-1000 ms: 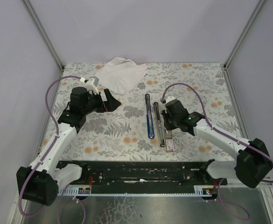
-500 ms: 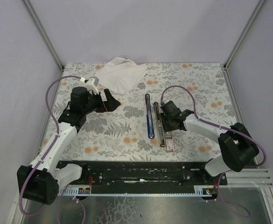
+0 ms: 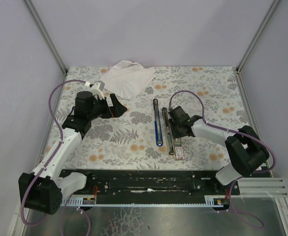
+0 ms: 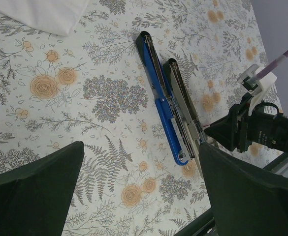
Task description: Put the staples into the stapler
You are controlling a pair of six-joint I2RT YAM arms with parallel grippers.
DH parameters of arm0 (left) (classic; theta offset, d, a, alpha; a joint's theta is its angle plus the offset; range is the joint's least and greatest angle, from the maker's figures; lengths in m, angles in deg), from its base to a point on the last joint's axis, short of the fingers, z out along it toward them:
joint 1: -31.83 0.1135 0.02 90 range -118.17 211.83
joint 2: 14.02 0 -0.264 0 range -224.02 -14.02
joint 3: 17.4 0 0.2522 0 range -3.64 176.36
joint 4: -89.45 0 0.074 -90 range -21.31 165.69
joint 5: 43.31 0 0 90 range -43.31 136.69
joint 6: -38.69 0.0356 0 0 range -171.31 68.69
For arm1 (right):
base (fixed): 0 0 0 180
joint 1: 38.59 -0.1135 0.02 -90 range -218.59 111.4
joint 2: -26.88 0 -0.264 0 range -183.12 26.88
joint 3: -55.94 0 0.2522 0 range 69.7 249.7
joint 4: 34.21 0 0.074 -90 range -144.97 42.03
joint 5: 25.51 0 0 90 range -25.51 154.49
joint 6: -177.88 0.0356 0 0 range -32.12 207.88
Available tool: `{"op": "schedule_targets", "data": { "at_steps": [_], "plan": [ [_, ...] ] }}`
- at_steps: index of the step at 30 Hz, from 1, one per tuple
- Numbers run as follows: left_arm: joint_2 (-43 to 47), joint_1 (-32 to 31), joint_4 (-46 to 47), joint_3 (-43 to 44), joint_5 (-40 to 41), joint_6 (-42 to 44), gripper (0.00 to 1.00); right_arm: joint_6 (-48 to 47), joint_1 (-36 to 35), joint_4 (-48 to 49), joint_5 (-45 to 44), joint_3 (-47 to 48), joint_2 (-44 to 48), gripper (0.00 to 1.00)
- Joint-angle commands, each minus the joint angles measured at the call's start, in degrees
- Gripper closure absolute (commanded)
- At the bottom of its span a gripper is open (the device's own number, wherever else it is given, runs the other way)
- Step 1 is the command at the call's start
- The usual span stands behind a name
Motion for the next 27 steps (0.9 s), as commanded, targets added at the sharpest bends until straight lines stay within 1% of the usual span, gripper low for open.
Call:
{"op": "schedule_targets", "data": {
  "at_steps": [1,6,11,15,18,23,27],
  "plan": [
    [-0.1,-0.2,1.3,0.3,0.5,1.2,0.0,0.1,0.5,1.4,-0.2,0.5,-0.6,0.67],
    [-0.3,-0.2,1.3,0.4,0.5,1.1,0.0,0.2,0.8,2.0,0.3,-0.3,-1.1,0.71],
    [-0.2,-0.1,1.2,0.3,0.6,1.1,0.0,0.8,0.9,2.1,0.9,-0.1,-1.3,0.77],
    [-0.1,-0.1,1.4,0.0,0.6,0.8,0.0,1.0,1.3,1.1,1.2,0.0,0.4,0.78],
    [0.3,-0.2,2.2,-0.5,-0.3,-0.3,0.0,0.9,1.5,-0.6,1.0,0.5,3.4,0.79],
    [1.8,-3.1,7.6,-3.9,-4.0,-5.7,0.0,0.5,2.2,-3.5,2.5,2.6,10.6,0.79],
    [3.4,-8.9,16.0,-8.3,-7.0,-13.5,0.0,0.7,2.4,-2.6,10.4,4.7,16.4,0.79]
  ]
}}
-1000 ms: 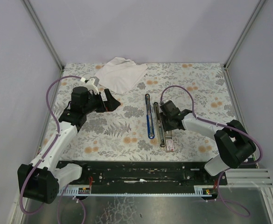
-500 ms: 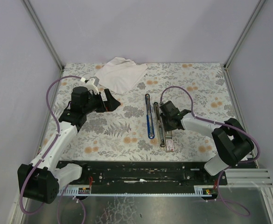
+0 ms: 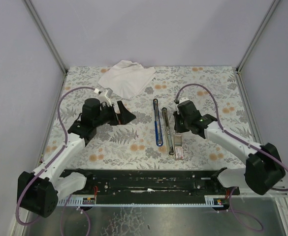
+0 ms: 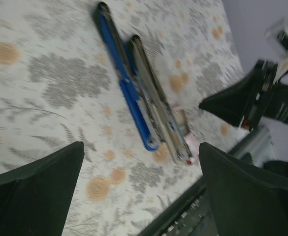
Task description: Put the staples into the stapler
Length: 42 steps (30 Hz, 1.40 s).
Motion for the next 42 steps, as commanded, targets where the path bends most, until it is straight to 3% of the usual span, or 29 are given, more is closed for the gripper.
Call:
{"op": "schedule_targets", "data": {
  "at_steps": [1,6,12,17,26,42],
  "plan": [
    [2.7,-6.2,13.9,-4.7,-5.5,-10.5,0.0,1.3,0.6,1.2,10.1,4.5,7.3,0.79],
    [5.8,-12.2,28.4,-10.2,-9.2,-21.1,0.0,7.2,0.5,11.1,24.3,6.3,12.8,0.78],
    [7.0,-14.7,38.1,-11.6,-12.7,-28.0,0.02,17.4,0.5,26.8,39.6,6.2,15.1,0.78],
    [6.5,-16.4,42.2,-9.5,-14.6,-30.2,0.13,25.1,0.5,38.4,47.2,5.1,15.3,0.77],
    [4.9,-17.6,51.0,-8.8,-16.2,-35.6,0.4,28.7,0.4,44.3,52.1,3.4,15.1,0.77],
    [3.8,-18.6,51.7,-6.9,-15.1,-36.3,0.72,30.2,0.4,46.5,54.9,1.7,14.8,0.77]
  ]
}}
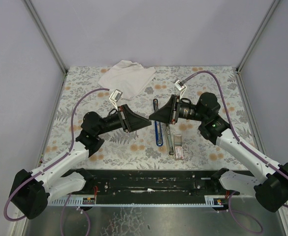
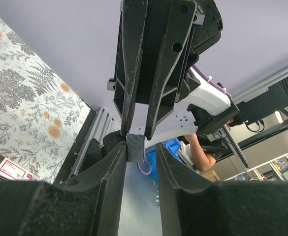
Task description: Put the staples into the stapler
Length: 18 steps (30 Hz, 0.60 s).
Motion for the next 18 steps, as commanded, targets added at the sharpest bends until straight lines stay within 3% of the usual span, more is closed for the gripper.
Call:
{"op": "schedule_targets", "data": {
  "at_steps": [1,10,14,18],
  "plan": [
    [-0.1,-0.7,4.2,2.4,-0.5,-0.3,0.73,1.0,0.1,3.8,1.9,0.0,0.5,0.77],
    [-0.1,-0.8,2.8,1.7,0.4,-0.1,0.88,0.1,0.1,3.0,0.8,-0.4,1.0,0.74],
    [1.0,-0.8,-4.3,0.3,2.6,3.3,0.9,-6.5,0.1,-5.2,-5.0,0.4,3.0,0.53],
    [2.6,-0.9,-23.4,-0.3,9.6,12.9,0.92,-14.2,0.1,-16.2,-16.1,1.7,5.4,0.34]
  ]
}}
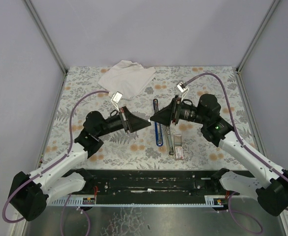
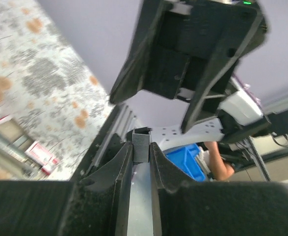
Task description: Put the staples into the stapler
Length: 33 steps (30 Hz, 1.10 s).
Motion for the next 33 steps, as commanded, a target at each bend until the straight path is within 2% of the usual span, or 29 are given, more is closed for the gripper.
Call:
{"op": "schedule_targets", "data": {
  "at_steps": [1,6,11,13,22,33],
  "plan": [
    [1.7,-0.4,-22.1,-0.1,9.4,11.5,0.92,-10.3,0.1,-12.1,-13.6,2.1,3.8,0.32],
    [-6.3,-2.0,-43.9,3.4,22.9,15.4,0.96,-15.3,0.1,-23.3,-26.2,1.6,2.8,0.31],
    [-14.1,-8.1,-52.3,6.7,37.0,15.3,0.96,-15.4,0.1,-26.2,-28.7,-1.0,0.9,0.33],
    [-16.4,-9.6,-53.6,7.8,39.5,15.3,0.96,-15.5,0.1,-25.9,-28.5,-2.0,0.8,0.33],
    [-27.4,-13.3,-57.8,12.3,44.9,16.2,0.91,-17.1,0.1,-27.0,-28.4,-2.6,-0.6,0.33],
    [-33.5,-15.5,-59.5,15.4,46.5,17.6,0.83,-17.2,0.1,-27.9,-29.4,-3.3,-0.8,0.33]
  ]
}}
